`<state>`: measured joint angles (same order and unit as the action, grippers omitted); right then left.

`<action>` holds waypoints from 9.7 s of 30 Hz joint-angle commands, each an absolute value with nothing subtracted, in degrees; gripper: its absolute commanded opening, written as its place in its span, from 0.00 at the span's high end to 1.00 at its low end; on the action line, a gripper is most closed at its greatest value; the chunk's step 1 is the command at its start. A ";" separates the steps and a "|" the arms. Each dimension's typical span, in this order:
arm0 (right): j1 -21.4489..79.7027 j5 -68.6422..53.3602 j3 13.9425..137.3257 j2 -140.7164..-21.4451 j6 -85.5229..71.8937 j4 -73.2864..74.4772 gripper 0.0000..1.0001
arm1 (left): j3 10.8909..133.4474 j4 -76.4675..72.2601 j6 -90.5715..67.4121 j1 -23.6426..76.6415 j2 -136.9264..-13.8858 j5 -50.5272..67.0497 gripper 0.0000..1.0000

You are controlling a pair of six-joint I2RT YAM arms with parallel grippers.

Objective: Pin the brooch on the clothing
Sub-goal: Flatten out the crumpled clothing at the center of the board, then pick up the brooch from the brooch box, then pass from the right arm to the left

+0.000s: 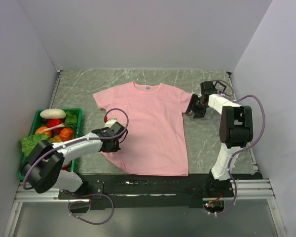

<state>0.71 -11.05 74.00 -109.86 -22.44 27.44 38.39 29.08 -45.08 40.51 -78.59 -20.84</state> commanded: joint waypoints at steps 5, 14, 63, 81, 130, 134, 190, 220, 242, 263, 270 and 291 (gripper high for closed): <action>0.26 -11.25 76.11 -110.48 -22.24 26.37 0.39 | 37.97 32.16 -48.16 40.34 -71.73 -21.36 0.95; 0.26 -11.51 75.76 -110.65 -22.06 26.10 0.39 | 35.86 36.91 -54.21 40.34 -60.91 -19.16 0.92; 0.35 -11.34 73.39 -104.25 -19.51 26.01 0.38 | 51.31 38.33 -49.15 40.25 -61.76 -19.25 0.35; 0.26 -7.91 71.01 -83.50 -17.40 31.73 0.35 | 71.17 21.54 -29.45 6.86 -76.54 14.08 0.04; -12.39 5.45 123.57 -131.12 -18.37 48.61 0.30 | 82.70 21.44 -19.07 17.31 -94.39 14.06 0.03; -13.18 4.40 125.24 -133.59 -19.42 48.25 0.30 | 82.88 21.71 -19.07 17.49 -94.83 14.24 0.03; -13.45 5.45 132.19 -143.70 -23.64 45.18 0.32 | 83.58 22.59 -18.37 17.49 -95.01 14.15 0.04; -13.45 3.25 118.83 -132.29 -19.16 37.09 0.67 | 83.58 22.67 -18.19 17.49 -94.22 13.97 0.04; -8.89 1.15 96.97 -113.30 -16.44 29.19 0.68 | 83.15 21.71 -19.25 17.58 -92.11 16.96 0.03; 9.49 -35.30 77.70 -87.90 -9.06 33.57 0.68 | 77.61 15.82 -7.31 21.70 -80.52 28.12 0.04; 13.71 -48.13 76.64 -82.98 -8.52 37.18 0.69 | 69.98 15.12 7.80 27.50 -72.70 34.97 0.04; 25.40 -66.27 75.68 -80.24 -17.83 35.26 0.68 | 64.34 20.04 16.61 35.59 -63.72 45.25 0.04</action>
<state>23.86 -61.98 74.24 -80.40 -15.42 36.75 65.21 20.32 15.18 34.98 -66.00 41.41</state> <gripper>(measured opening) 0.451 0.967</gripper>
